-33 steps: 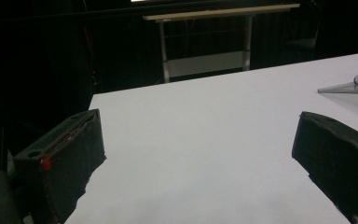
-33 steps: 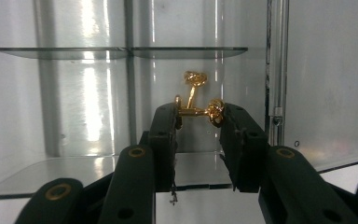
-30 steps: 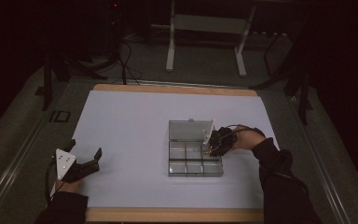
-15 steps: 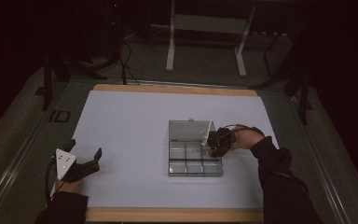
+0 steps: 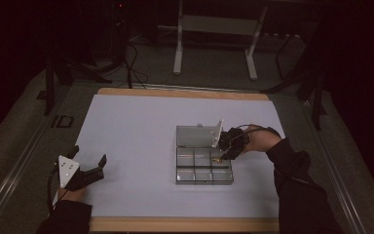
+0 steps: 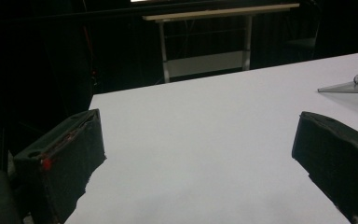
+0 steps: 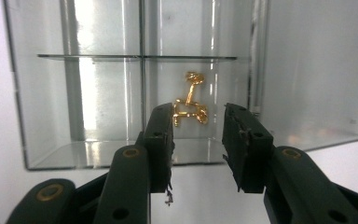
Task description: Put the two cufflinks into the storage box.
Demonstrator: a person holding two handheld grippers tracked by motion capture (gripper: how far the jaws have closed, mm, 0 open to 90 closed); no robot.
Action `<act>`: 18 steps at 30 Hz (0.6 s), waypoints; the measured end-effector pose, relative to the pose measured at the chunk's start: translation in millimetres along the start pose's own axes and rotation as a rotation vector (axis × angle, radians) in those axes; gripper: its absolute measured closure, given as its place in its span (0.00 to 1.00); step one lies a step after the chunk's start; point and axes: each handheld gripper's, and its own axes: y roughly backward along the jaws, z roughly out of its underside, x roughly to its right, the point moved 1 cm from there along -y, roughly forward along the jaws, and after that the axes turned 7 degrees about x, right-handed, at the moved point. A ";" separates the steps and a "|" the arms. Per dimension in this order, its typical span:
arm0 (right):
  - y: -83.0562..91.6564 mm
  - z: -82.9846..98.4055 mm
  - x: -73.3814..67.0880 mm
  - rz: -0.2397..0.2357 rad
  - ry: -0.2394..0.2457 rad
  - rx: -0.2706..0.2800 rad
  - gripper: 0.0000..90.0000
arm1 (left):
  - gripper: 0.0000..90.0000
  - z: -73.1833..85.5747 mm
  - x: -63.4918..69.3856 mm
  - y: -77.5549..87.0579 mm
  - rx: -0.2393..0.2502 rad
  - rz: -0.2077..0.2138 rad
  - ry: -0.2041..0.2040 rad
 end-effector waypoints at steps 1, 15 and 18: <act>3.2 0.0 0.1 0.002 0.001 0.001 0.70 | 0.03 0.0 0.1 0.0 0.000 0.000 -0.001; 32.9 25.3 -2.3 0.056 -0.059 -0.027 0.69 | 0.03 0.0 0.1 0.0 -0.001 0.000 -0.002; 36.6 33.7 -3.4 0.069 -0.078 -0.018 0.67 | 0.03 0.0 0.2 0.1 -0.001 0.000 -0.003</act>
